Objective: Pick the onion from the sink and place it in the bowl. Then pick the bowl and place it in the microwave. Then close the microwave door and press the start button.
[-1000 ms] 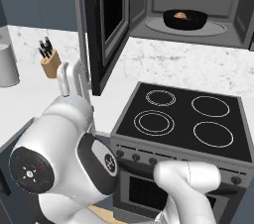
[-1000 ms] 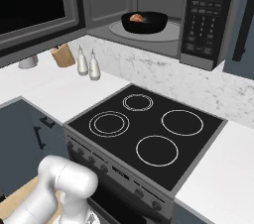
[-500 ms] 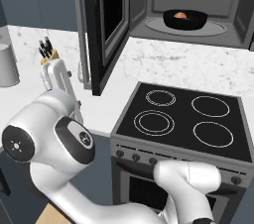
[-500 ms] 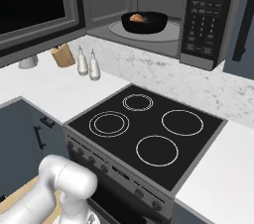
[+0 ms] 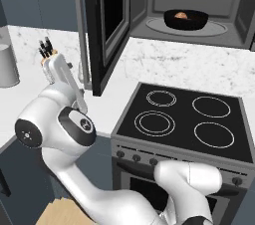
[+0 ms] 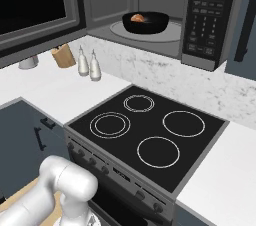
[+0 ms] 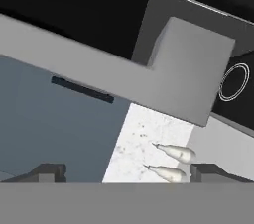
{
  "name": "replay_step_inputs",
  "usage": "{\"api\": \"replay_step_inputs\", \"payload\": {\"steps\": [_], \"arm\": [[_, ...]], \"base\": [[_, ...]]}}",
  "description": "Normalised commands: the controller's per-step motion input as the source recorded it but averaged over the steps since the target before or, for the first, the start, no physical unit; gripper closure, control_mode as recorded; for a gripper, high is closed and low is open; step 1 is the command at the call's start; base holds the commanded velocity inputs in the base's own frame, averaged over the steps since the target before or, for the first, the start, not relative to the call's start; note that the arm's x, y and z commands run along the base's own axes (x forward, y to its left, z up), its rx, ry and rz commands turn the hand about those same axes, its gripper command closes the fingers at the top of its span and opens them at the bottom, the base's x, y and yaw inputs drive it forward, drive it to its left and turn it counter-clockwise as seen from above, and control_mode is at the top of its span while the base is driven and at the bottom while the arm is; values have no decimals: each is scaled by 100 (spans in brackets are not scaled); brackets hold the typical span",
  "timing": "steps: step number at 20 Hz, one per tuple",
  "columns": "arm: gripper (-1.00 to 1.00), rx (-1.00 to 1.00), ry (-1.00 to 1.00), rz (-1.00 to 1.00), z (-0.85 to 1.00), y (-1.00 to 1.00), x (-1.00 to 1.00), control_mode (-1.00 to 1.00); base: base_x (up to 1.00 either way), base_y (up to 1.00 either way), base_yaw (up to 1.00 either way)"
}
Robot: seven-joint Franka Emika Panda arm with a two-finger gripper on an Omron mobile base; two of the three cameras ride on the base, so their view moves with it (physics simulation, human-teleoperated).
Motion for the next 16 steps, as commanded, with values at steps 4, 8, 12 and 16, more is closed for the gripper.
{"api": "replay_step_inputs", "payload": {"steps": [4, 8, 12, 16], "arm": [[-100, 0, -9, -7, 0, 0, 26, -100], [-100, 3, -12, -4, 6, -16, 1, -100], [-100, 11, -13, -1, 14, -48, -26, -100], [-100, 13, -14, -1, 13, -61, -26, -100]], "base": [[0, 0, 0], [0, 0, 0], [0, 0, 0], [0, 0, 0]]}}
